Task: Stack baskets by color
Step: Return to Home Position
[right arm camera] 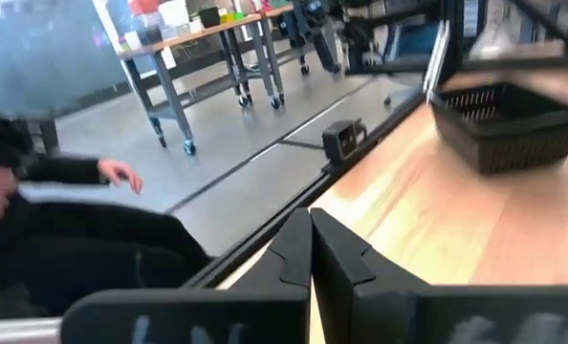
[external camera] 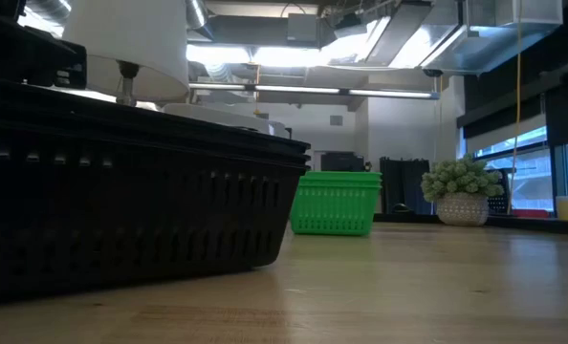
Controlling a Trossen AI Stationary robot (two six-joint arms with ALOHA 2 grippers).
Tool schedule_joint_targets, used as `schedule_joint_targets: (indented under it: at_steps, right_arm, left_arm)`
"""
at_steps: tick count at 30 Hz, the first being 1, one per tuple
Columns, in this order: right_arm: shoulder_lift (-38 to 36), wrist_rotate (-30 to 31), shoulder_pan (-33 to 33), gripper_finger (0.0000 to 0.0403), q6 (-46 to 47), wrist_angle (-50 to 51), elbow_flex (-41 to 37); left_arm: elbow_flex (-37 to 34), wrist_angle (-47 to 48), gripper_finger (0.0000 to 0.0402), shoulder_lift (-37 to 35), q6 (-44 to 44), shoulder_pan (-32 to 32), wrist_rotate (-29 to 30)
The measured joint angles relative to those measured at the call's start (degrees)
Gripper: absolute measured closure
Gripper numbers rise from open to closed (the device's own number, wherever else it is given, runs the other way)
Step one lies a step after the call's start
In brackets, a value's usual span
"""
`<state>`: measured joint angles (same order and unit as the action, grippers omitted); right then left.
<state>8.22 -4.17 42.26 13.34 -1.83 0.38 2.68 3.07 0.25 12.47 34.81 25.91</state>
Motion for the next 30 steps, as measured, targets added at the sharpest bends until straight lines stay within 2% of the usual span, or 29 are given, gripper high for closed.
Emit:
schedule_joint_targets:
  at_steps: [4,8,30]
  right_arm:
    - [0.94,0.00,0.00,0.0401,7.98,0.02,0.02]
    - [1.00,0.00,-0.02,0.0393,10.28,0.00,0.02]
    - [1.00,0.01,-0.02,0.0387,10.27,0.00,0.02]
  left_arm:
    - [0.00,0.00,0.0401,0.00,0.02,0.00,0.00]
    - [0.00,0.00,0.0401,0.00,0.00,0.00,-0.02]
    - [0.00,0.02,0.0401,0.00,0.02,0.00,-0.02]
